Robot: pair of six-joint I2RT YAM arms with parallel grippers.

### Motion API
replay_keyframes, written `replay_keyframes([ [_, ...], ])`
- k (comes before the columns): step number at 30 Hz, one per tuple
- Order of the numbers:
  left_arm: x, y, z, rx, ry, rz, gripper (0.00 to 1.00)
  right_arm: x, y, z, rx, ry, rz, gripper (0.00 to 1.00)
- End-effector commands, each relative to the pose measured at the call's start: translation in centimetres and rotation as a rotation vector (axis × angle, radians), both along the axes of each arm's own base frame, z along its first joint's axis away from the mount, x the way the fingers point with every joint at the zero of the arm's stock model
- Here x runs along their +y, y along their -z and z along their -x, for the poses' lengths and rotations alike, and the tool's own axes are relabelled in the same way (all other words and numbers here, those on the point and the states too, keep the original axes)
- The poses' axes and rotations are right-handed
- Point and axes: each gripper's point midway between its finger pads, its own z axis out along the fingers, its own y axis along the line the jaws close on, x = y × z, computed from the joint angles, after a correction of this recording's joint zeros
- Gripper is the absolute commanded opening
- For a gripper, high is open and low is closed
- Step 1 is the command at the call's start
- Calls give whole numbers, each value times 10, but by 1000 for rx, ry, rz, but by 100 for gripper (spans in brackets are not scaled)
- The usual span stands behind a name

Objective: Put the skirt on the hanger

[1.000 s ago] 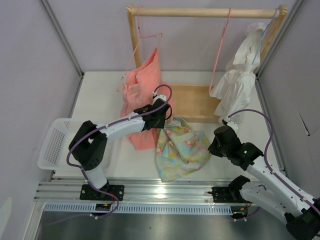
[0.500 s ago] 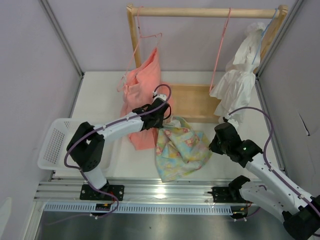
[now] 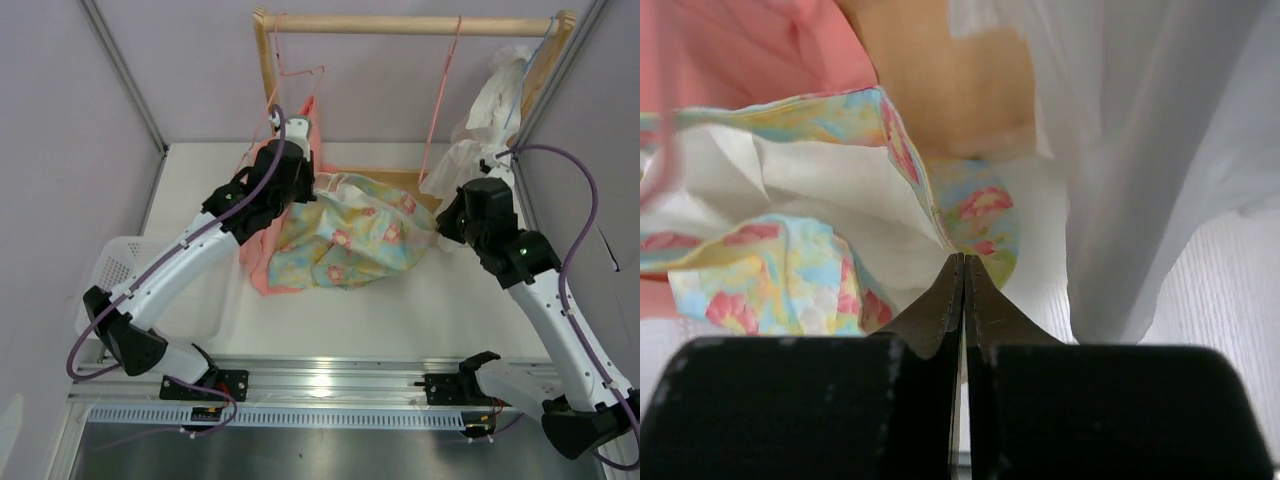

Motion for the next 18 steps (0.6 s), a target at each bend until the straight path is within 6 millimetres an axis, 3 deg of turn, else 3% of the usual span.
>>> replay_keyframes([
  [1,22,-48,-8,-91,-41,9,0,-13,-42,-21,-86,25,52,0],
  [6,35,-54,-4,-98,-60,9,0,-27,-61,-30,-117,58,57,0],
  [7,37,-52,-1,-96,-61,13,0,-29,-62,-29,-118,64,58,0],
  [8,38,-33,3,-62,-54,-7,0,-32,-59,-28,-111,69,62,0],
  [9,42,-38,11,-72,-51,18,0,-32,-56,-27,-105,67,64,0],
  [10,43,-34,15,-68,-43,28,0,-32,-51,-24,-89,63,62,0],
  [12,45,-4,30,-7,-15,23,0,-30,-31,-16,-52,55,52,0],
  [13,47,-1,36,3,-7,34,0,-28,-22,-13,-38,45,46,0],
  [16,53,58,62,109,29,19,0,-31,17,4,28,58,35,0],
  [18,57,70,69,127,28,19,0,-34,36,11,59,64,37,0],
])
